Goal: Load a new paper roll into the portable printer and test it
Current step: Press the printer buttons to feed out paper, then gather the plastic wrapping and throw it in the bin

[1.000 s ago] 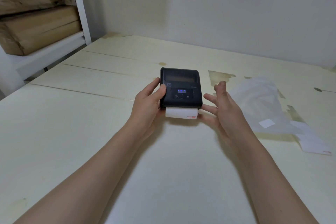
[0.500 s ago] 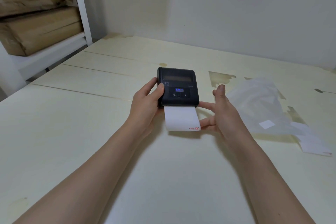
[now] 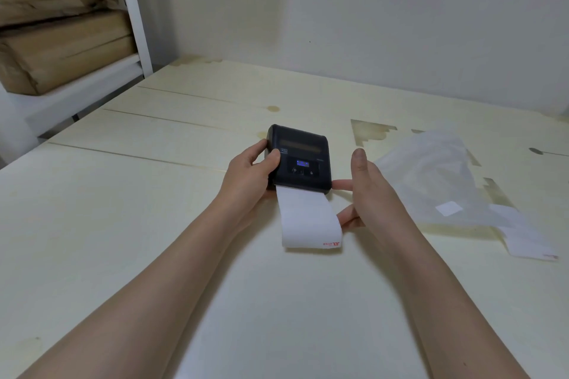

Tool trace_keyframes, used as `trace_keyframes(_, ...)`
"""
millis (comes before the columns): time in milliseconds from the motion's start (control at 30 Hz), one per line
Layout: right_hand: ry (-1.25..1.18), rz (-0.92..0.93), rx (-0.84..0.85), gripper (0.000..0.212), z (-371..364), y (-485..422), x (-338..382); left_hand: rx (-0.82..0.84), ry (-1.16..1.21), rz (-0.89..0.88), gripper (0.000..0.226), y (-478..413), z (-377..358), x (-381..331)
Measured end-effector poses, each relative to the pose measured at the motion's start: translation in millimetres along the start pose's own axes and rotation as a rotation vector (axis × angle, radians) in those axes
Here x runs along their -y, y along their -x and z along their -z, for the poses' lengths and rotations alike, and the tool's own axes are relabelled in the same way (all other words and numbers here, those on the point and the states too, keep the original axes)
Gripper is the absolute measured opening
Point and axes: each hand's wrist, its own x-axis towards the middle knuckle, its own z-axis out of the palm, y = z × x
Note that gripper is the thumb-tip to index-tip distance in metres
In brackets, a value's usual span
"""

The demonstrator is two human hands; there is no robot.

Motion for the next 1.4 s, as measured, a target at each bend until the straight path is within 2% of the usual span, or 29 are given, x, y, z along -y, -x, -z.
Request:
trace_keyframes(67,0.000,0.001,-0.001,0.062,0,-1,-1,-0.016,-0.073,-0.017,0.034,0,-1,1)
trace_keyframes(200,-0.025,0.005,0.001,0.063,-1,-1,-3,-0.084,-0.452,-0.146,0.037,3,-2,0)
trace_keyframes(300,-0.004,0.002,0.010,0.061,-2,-1,-2,-0.105,-0.635,-0.157,0.043,2,0,1)
trace_keyframes(567,-0.036,-0.043,0.010,0.058,0,2,1,-0.151,-0.661,-0.205,0.038,0,4,2)
trace_keyframes(733,-0.132,0.003,-0.050,0.029,1,6,6,-0.185,-0.671,-0.207,0.050,-1,0,6)
trace_keyframes(867,-0.173,0.062,-0.119,0.025,9,10,8,-0.239,-0.707,-0.279,0.059,6,-7,4)
trace_keyframes(967,-0.223,0.151,-0.282,0.023,22,15,2,-0.251,-0.783,-0.380,0.062,18,-23,0)
trace_keyframes(1100,-0.052,0.255,-0.847,0.019,71,20,-16,-0.201,-0.849,-0.549,0.062,30,-57,-8)
trace_keyframes(1167,0.079,0.139,-1.016,0.026,110,16,-36,-0.158,-0.866,-0.598,0.065,37,-79,-11)
trace_keyframes(1200,0.181,0.023,-1.027,0.031,130,12,-49,-0.131,-0.876,-0.612,0.065,41,-91,-11)
trace_keyframes(1300,0.540,-0.440,-0.805,0.055,170,5,-89,-0.019,-0.903,-0.599,0.064,54,-126,-6)
trace_keyframes(1333,0.625,-0.536,-0.715,0.063,175,7,-99,0.018,-0.935,-0.587,0.065,57,-136,-3)
trace_keyframes(1400,0.683,-0.582,-0.623,0.071,181,10,-111,0.101,-1.009,-0.549,0.071,62,-155,6)
